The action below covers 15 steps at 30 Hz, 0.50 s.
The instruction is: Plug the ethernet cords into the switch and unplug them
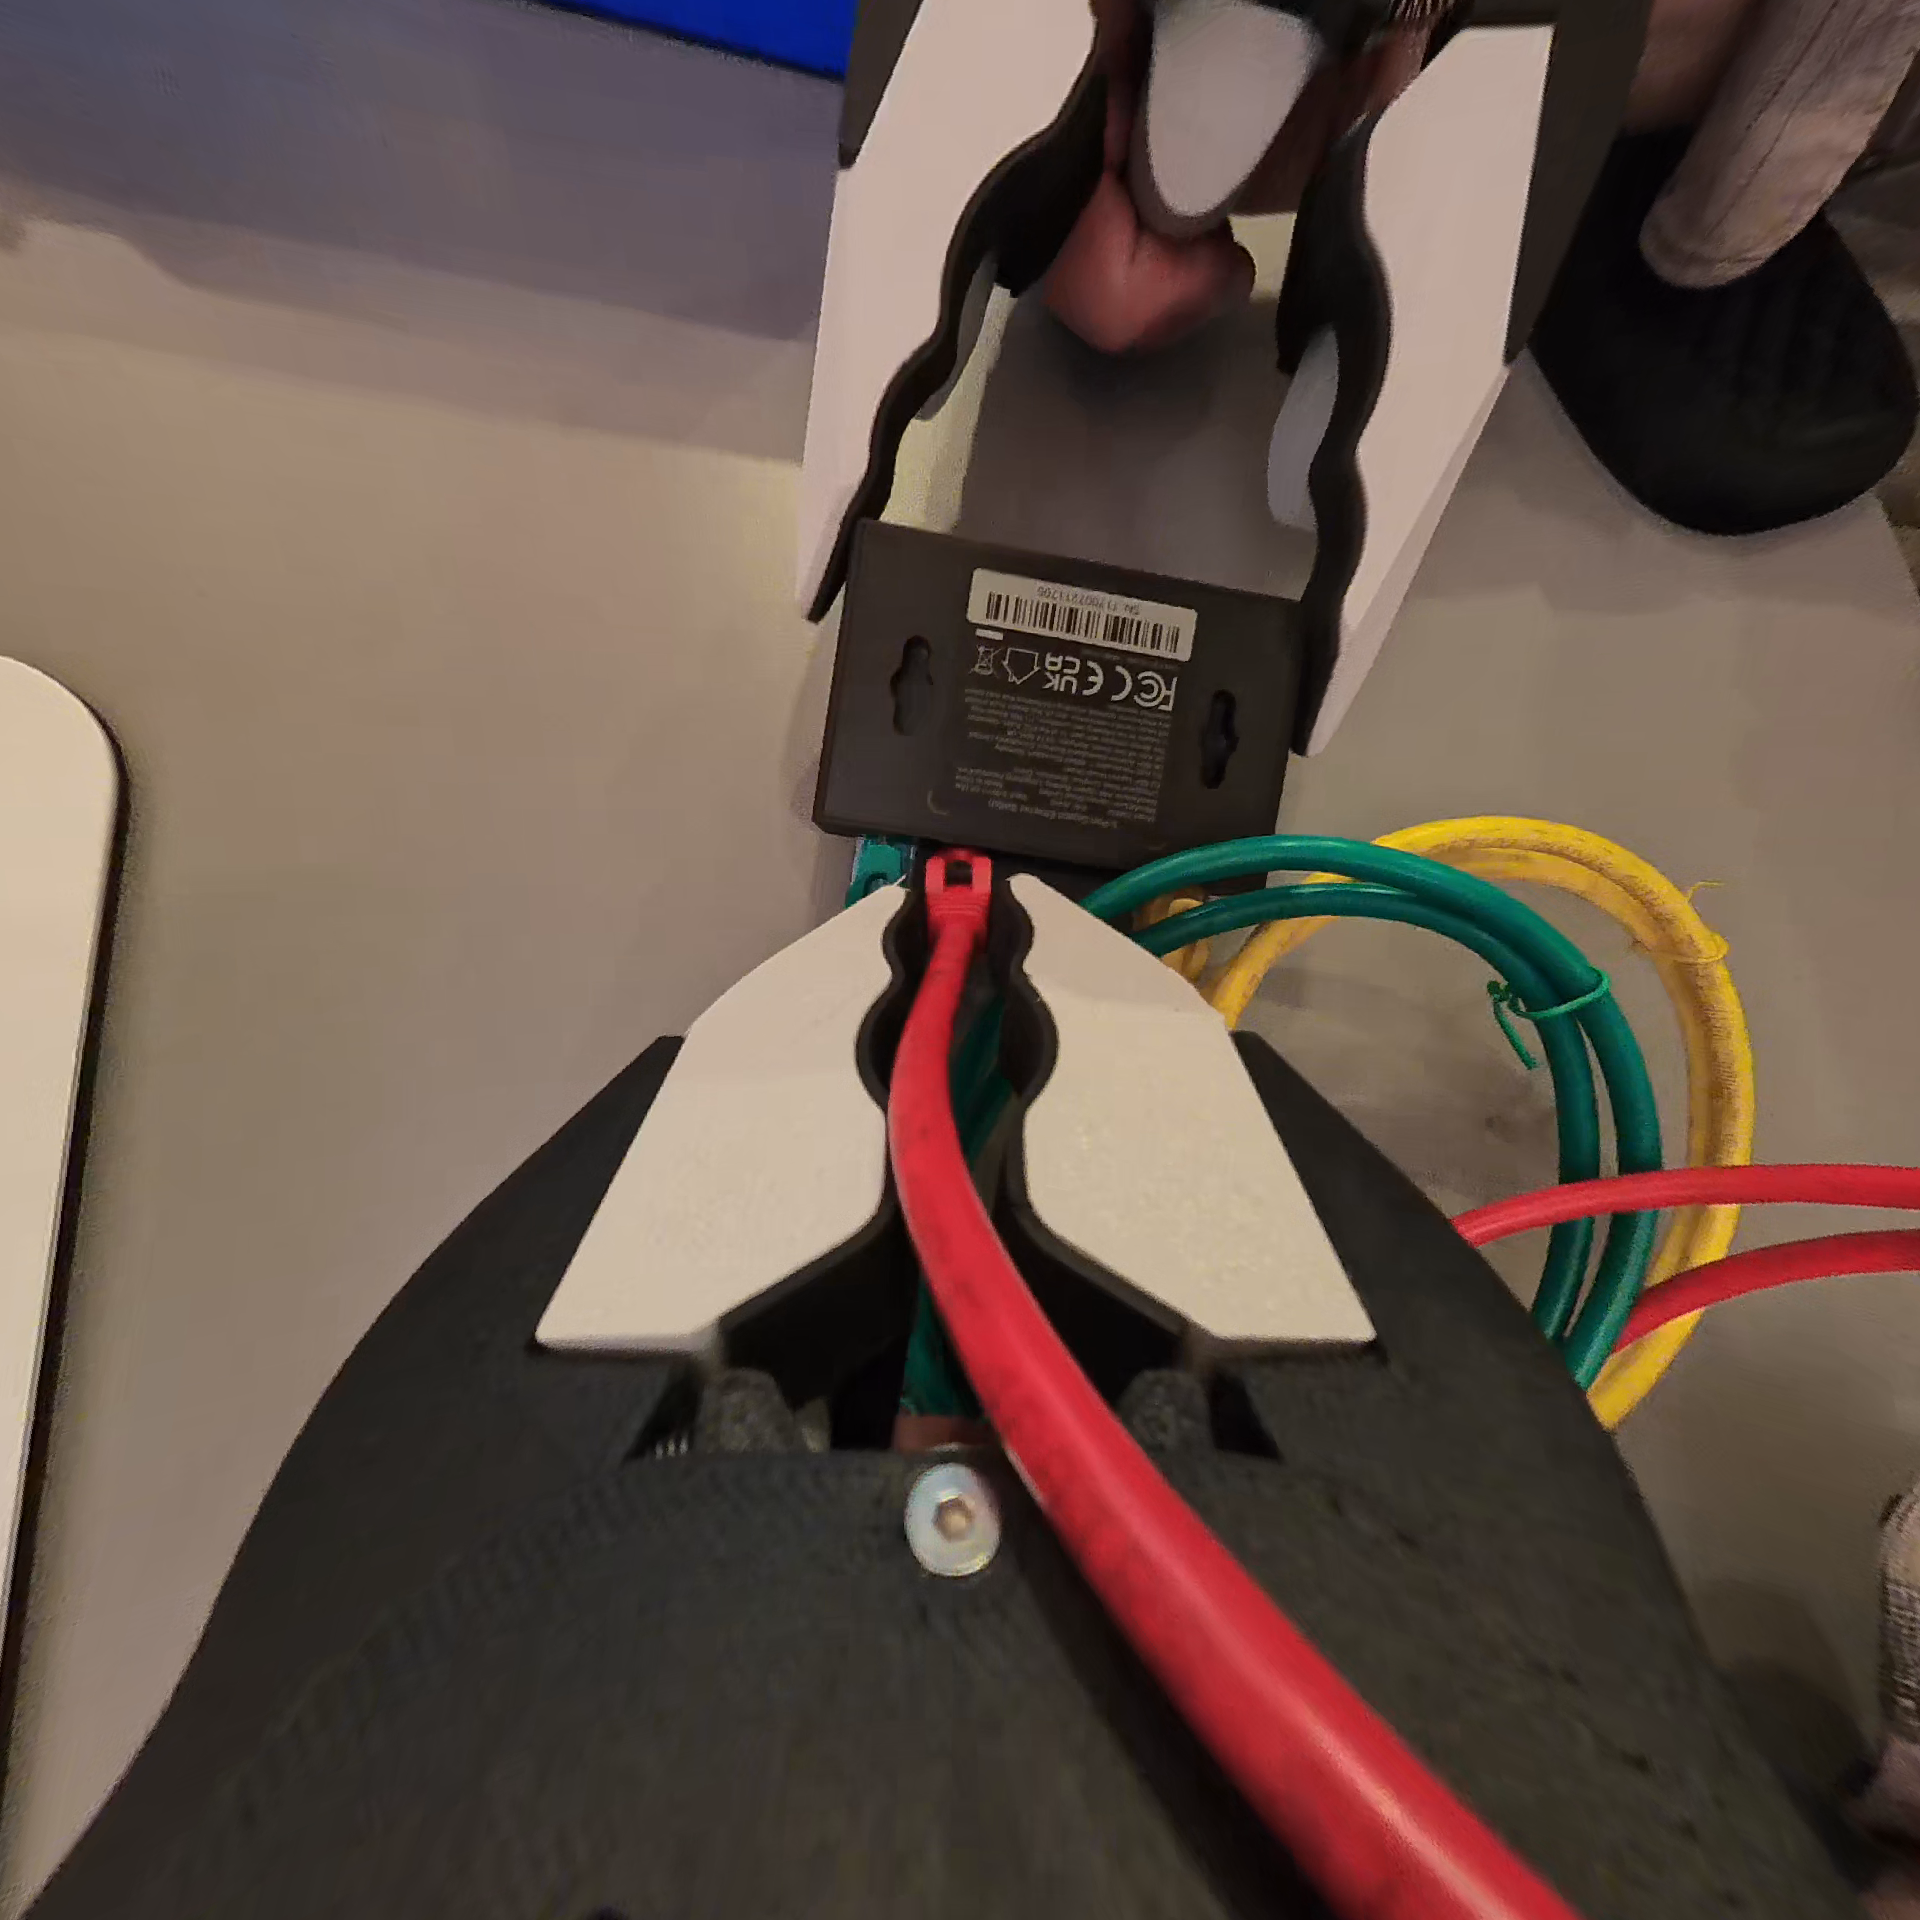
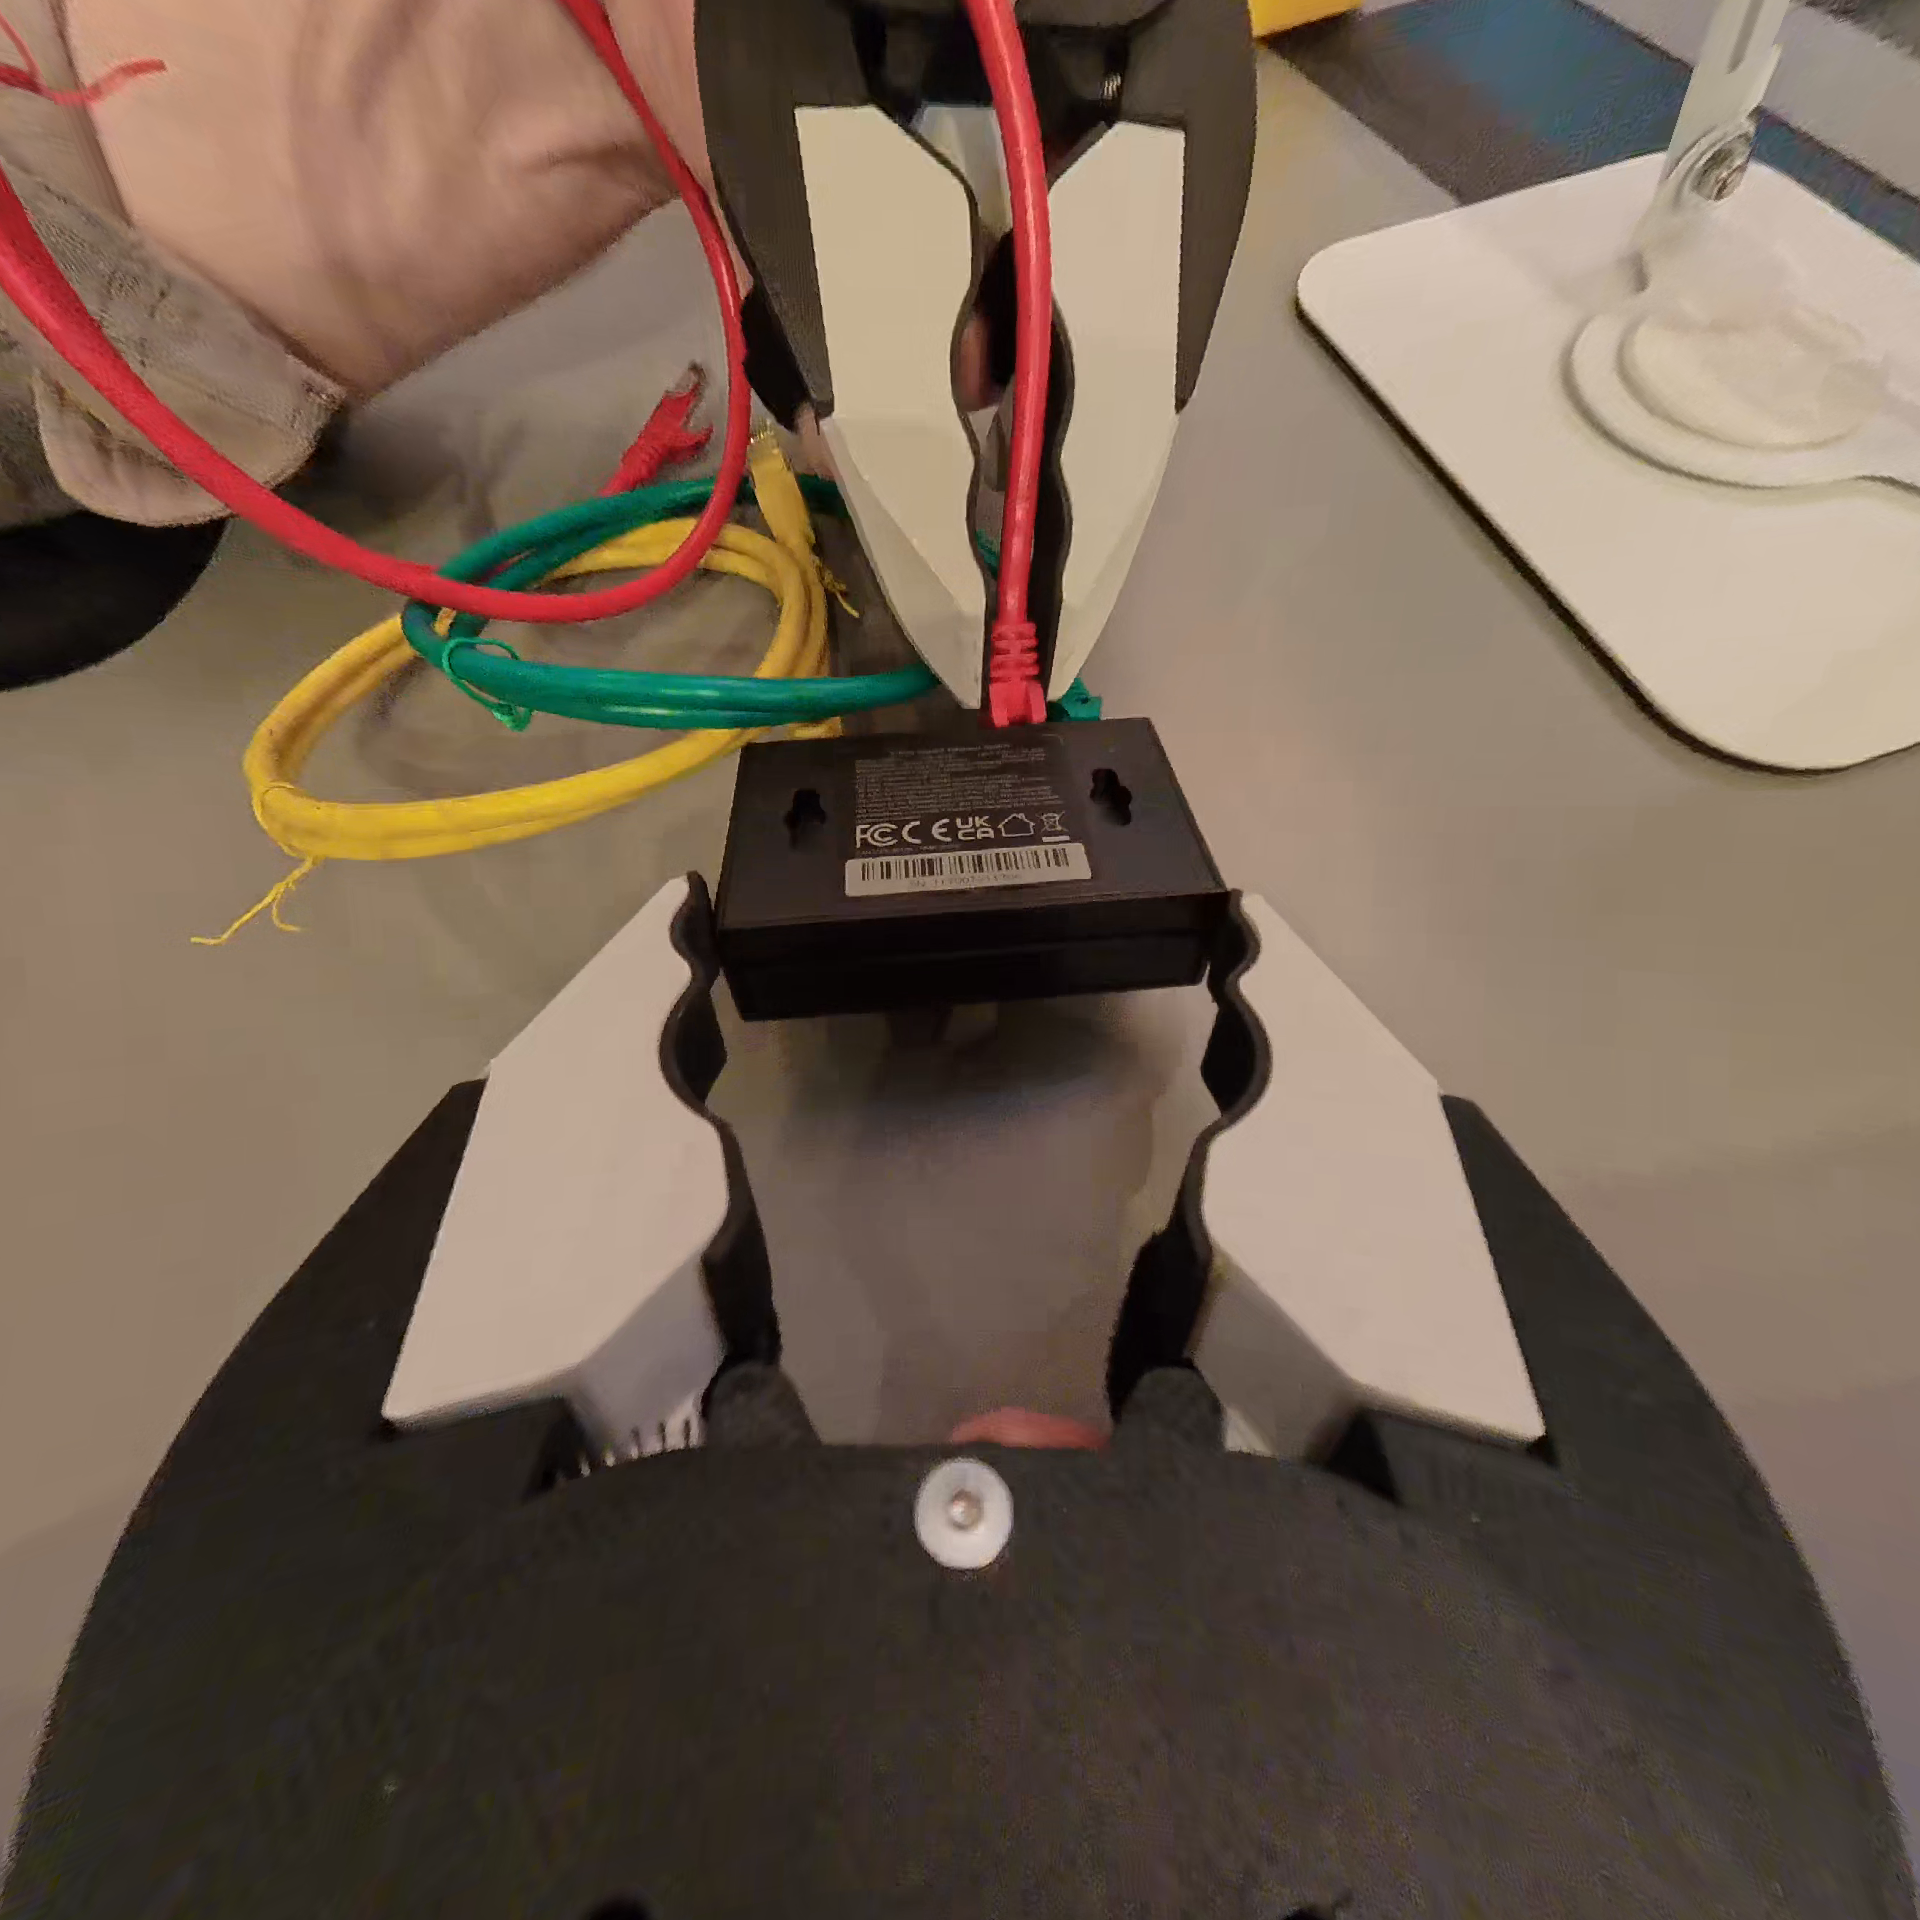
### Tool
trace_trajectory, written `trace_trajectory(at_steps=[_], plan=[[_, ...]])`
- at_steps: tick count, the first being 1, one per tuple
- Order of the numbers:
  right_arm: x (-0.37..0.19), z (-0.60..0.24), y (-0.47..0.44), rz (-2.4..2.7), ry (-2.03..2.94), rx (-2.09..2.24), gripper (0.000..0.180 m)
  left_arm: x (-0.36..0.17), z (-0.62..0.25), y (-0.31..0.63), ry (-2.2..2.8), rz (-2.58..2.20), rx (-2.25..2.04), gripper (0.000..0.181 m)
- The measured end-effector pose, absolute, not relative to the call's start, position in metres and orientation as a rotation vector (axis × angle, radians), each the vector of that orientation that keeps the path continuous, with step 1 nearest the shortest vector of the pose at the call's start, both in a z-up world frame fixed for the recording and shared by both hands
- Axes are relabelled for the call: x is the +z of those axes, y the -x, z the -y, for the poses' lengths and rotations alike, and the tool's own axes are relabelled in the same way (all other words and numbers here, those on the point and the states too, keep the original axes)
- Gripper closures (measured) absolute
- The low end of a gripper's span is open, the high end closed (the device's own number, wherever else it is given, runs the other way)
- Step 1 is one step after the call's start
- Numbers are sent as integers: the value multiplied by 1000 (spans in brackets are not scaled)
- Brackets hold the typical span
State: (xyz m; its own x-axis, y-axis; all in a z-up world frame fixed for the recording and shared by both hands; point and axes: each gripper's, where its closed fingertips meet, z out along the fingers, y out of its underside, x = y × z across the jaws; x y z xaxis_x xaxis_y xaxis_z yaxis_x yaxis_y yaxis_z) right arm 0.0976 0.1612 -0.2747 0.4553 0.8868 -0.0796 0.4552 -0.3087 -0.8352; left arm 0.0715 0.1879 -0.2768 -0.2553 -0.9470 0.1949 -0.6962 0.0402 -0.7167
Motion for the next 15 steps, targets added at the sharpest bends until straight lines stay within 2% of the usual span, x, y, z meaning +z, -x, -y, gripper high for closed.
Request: trace_trajectory(at_steps=[10,15], plan=[[-264,-173,-84,1114,1824,701,86,-276,-194,-63,1678,-1916,-1141,169],[-297,-174,-85,1320,1921,515,82,-282,-188,-63,1679,-1964,-1146,169]])
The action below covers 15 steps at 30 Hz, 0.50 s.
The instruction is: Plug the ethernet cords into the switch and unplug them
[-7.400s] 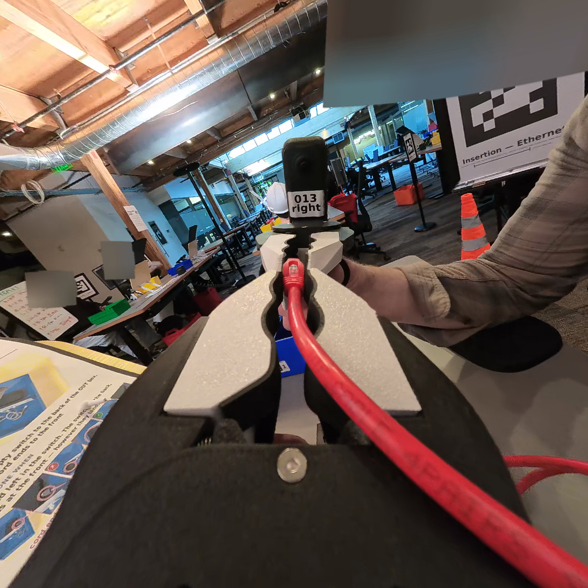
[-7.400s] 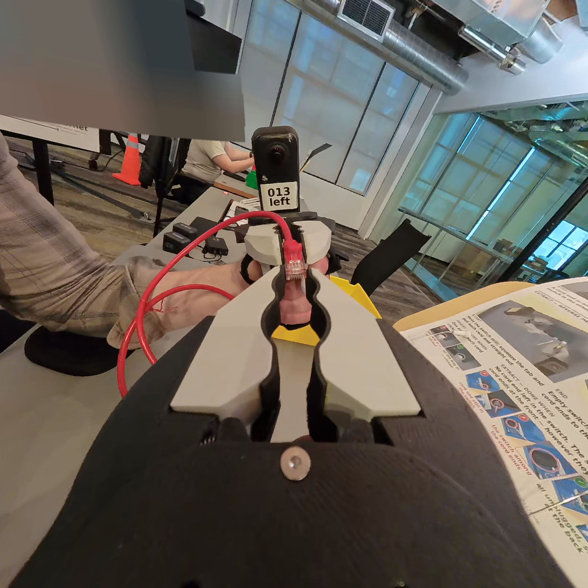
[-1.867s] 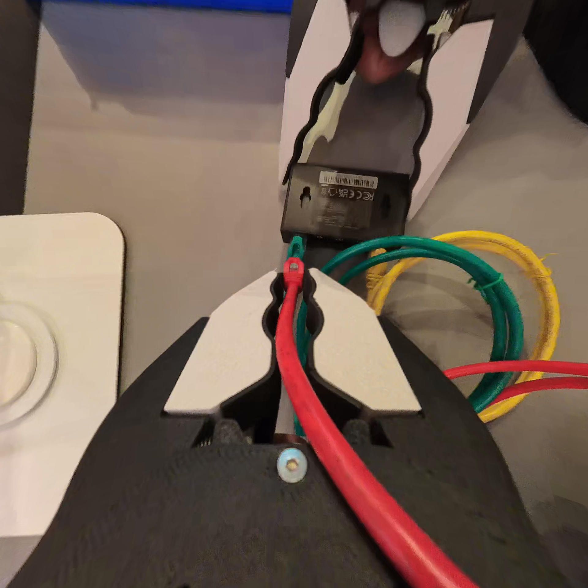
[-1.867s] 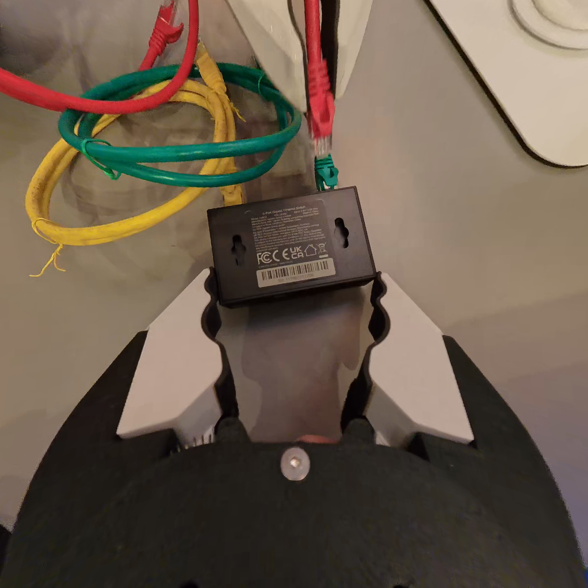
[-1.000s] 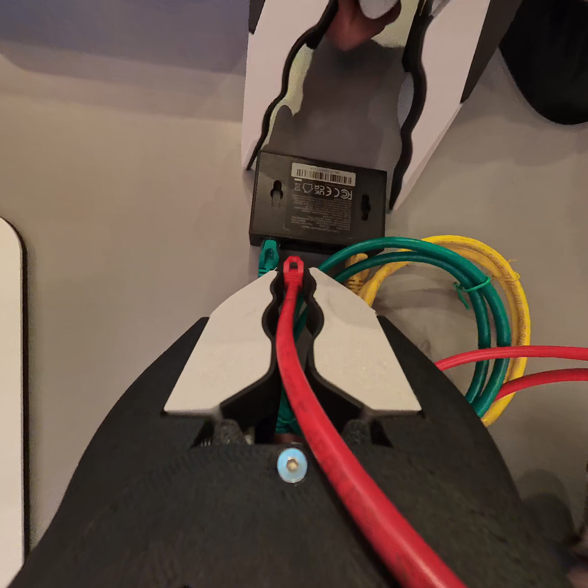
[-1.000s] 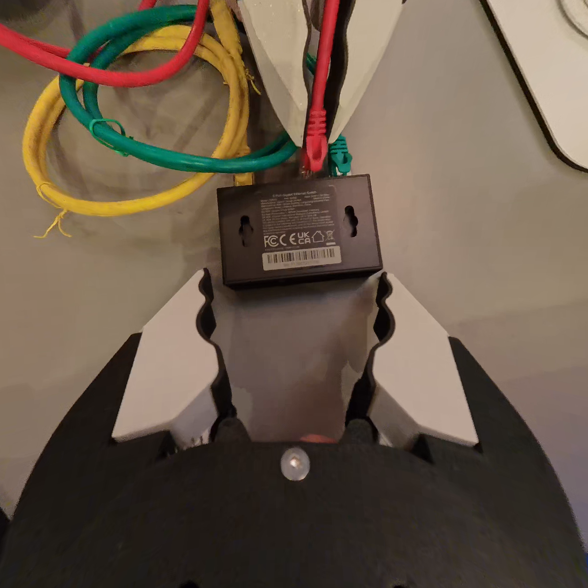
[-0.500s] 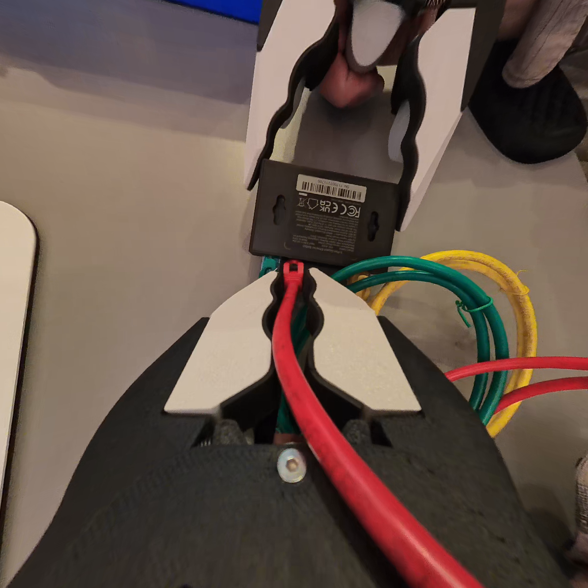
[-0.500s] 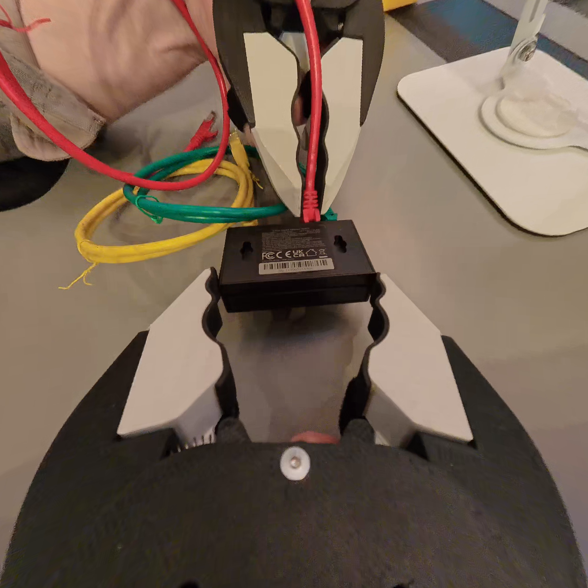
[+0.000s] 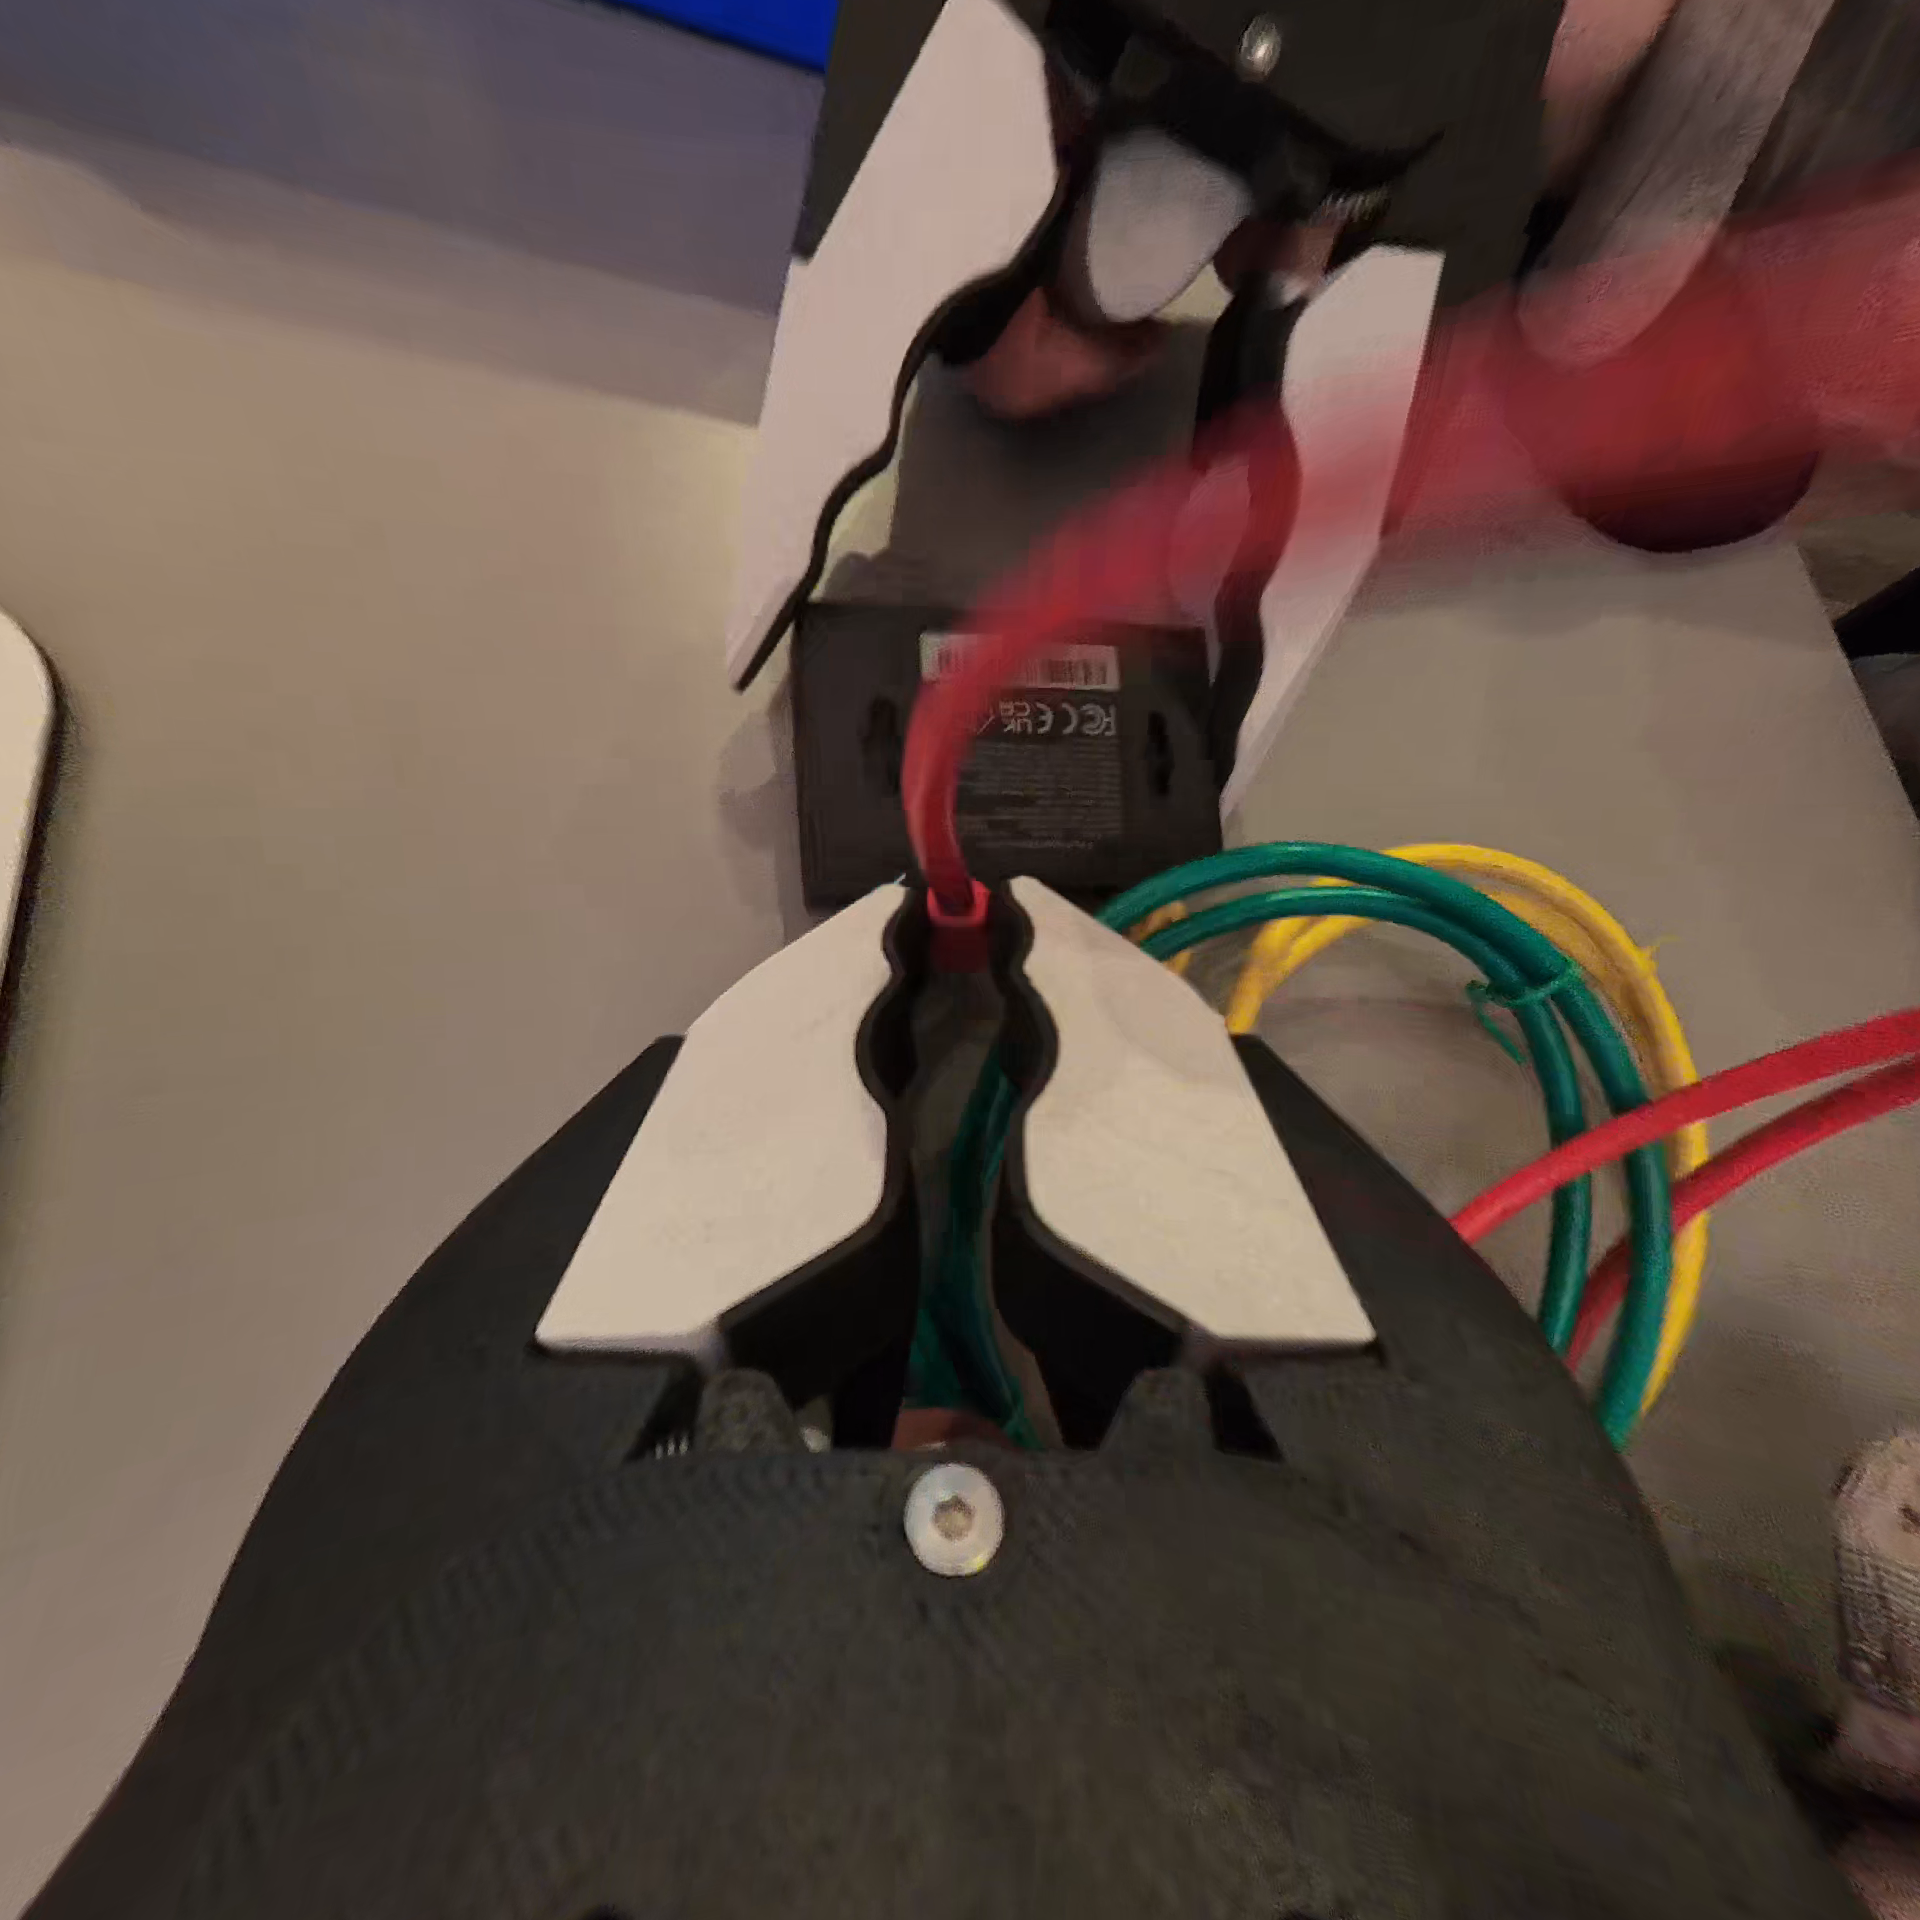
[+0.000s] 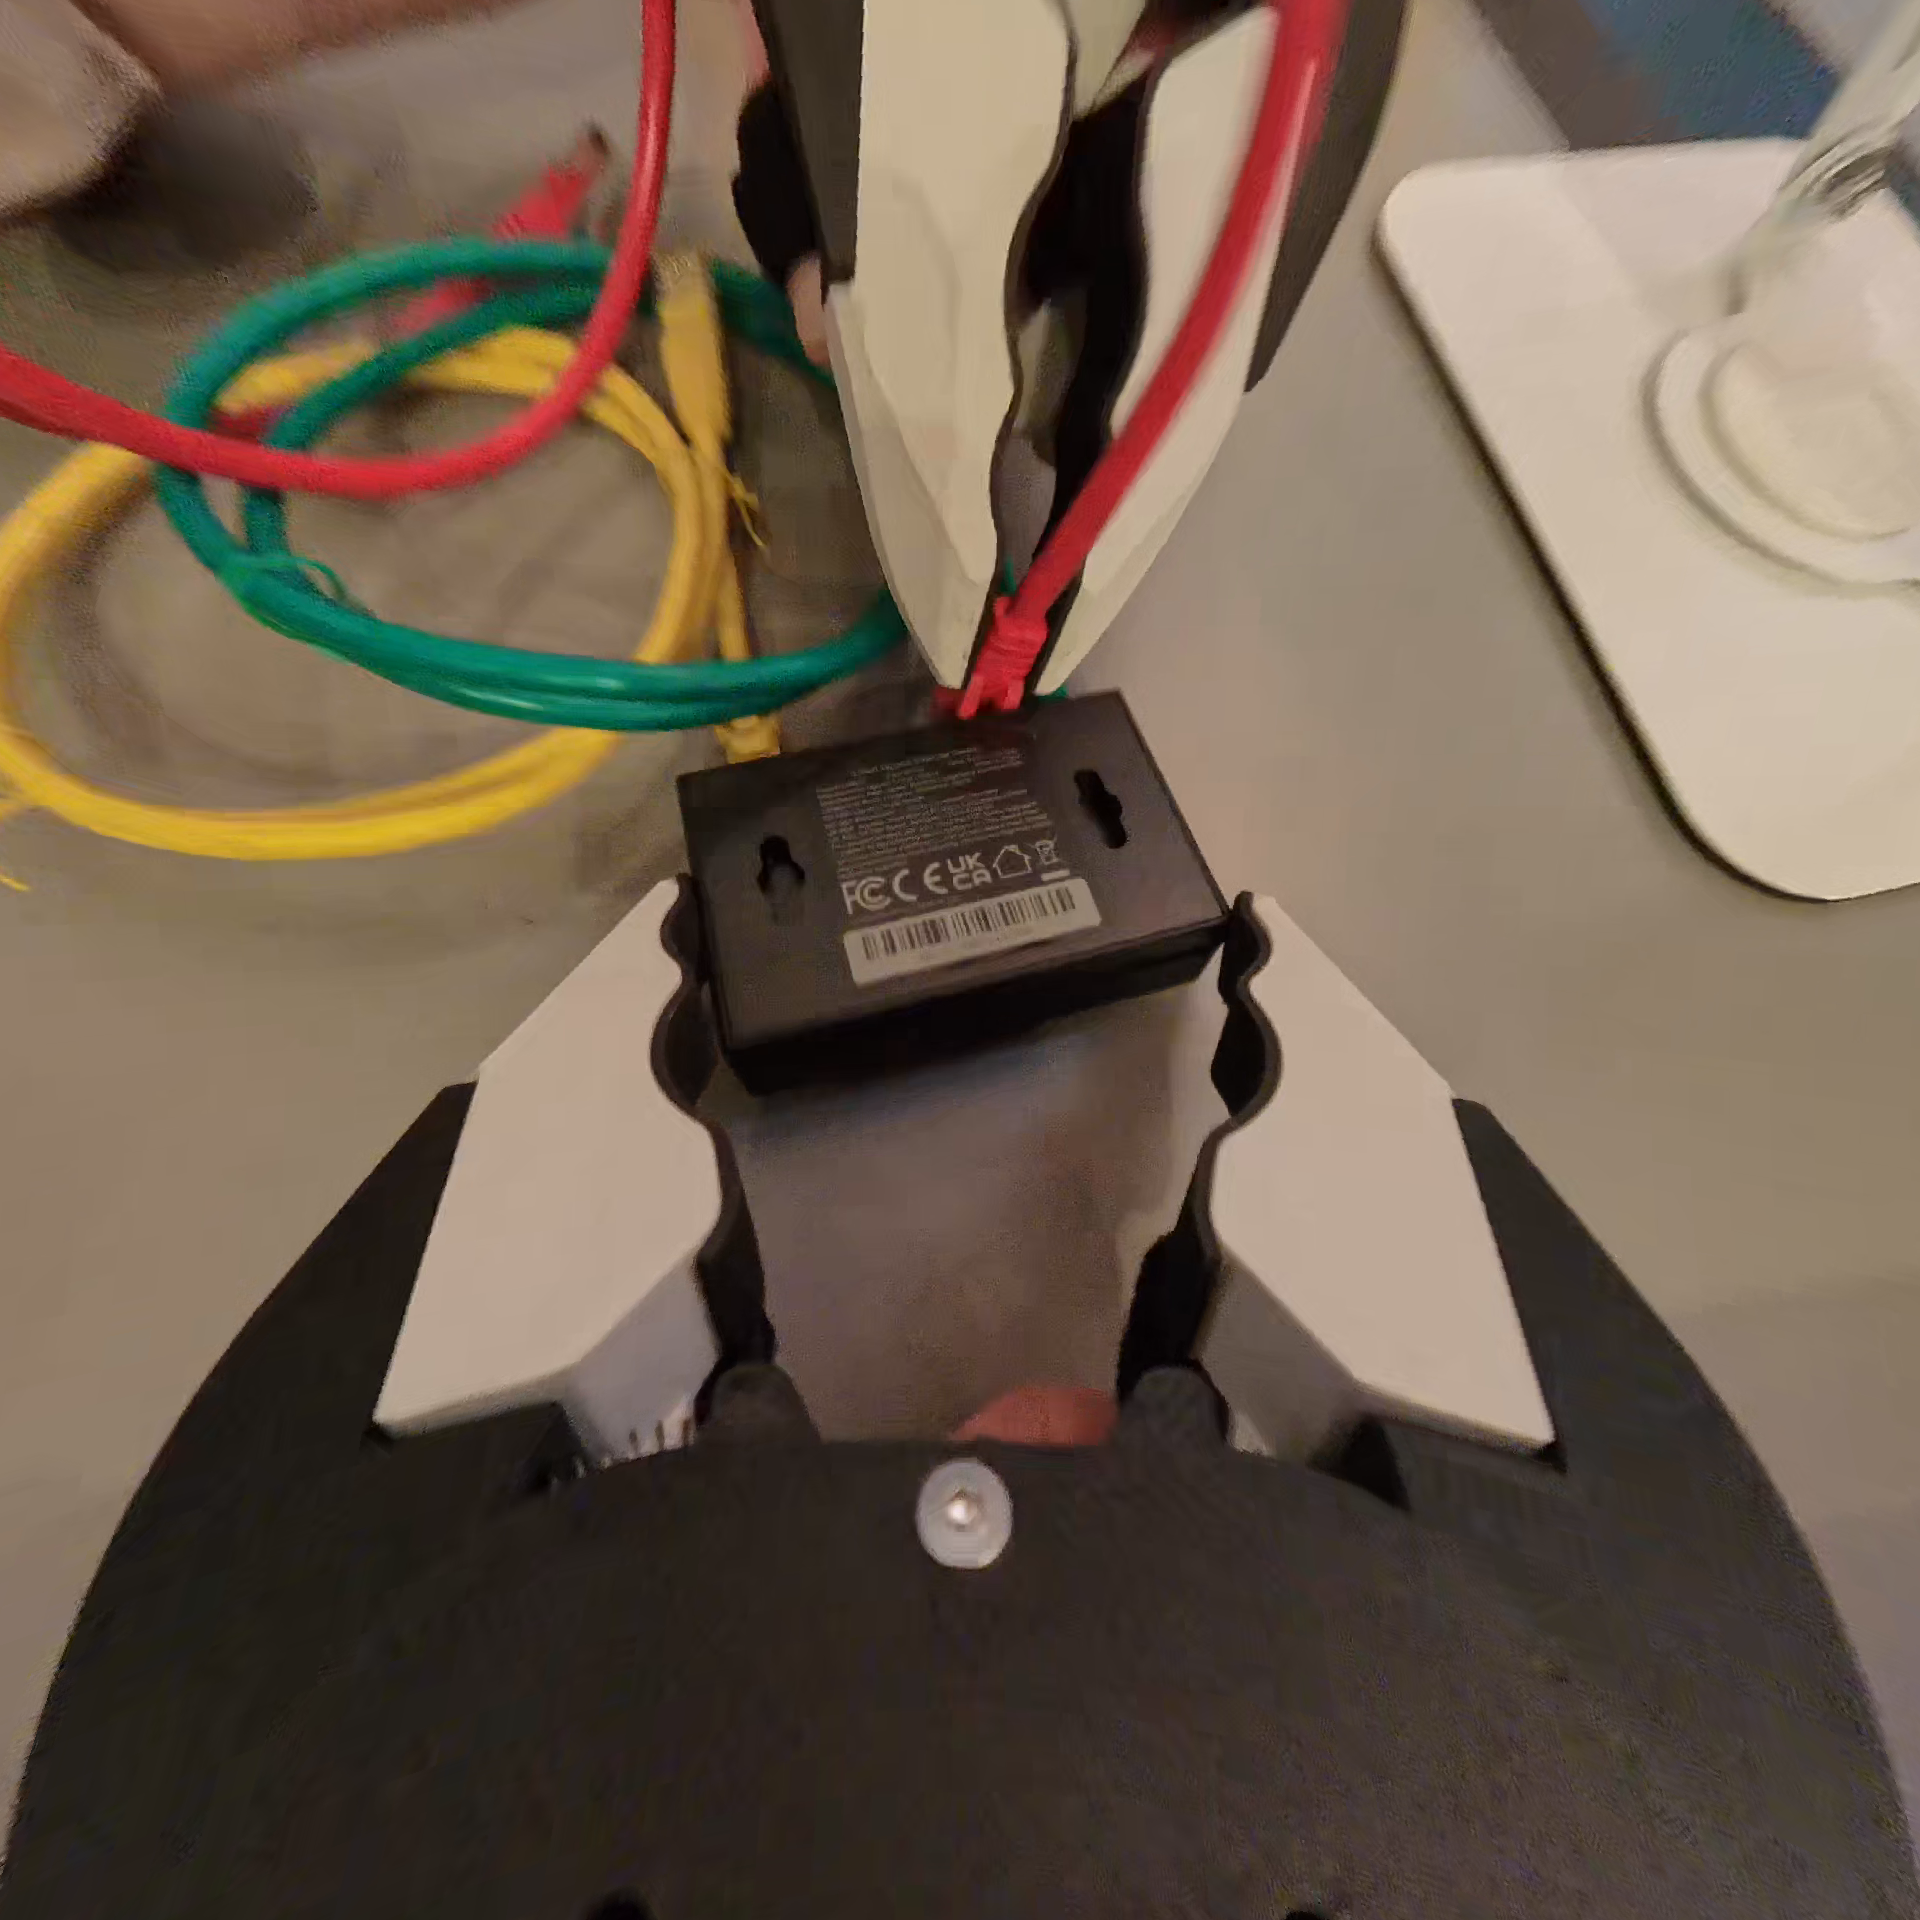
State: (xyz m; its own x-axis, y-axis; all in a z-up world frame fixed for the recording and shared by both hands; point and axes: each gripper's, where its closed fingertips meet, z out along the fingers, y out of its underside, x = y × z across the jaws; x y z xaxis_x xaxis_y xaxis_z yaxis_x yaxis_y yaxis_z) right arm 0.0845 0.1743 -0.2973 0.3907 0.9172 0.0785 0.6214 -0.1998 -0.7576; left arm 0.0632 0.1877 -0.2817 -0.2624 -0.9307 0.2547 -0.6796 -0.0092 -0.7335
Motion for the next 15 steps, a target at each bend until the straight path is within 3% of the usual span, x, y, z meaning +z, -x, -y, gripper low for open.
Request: trace_trajectory(at_steps=[11,15], plan=[[-310,-169,-94,1517,1943,594,69,-282,-185,-65,1662,-1984,-1119,168],[-310,-167,-82,1631,1875,647,75,-282,-185,-65,1650,-1989,-1128,168]])
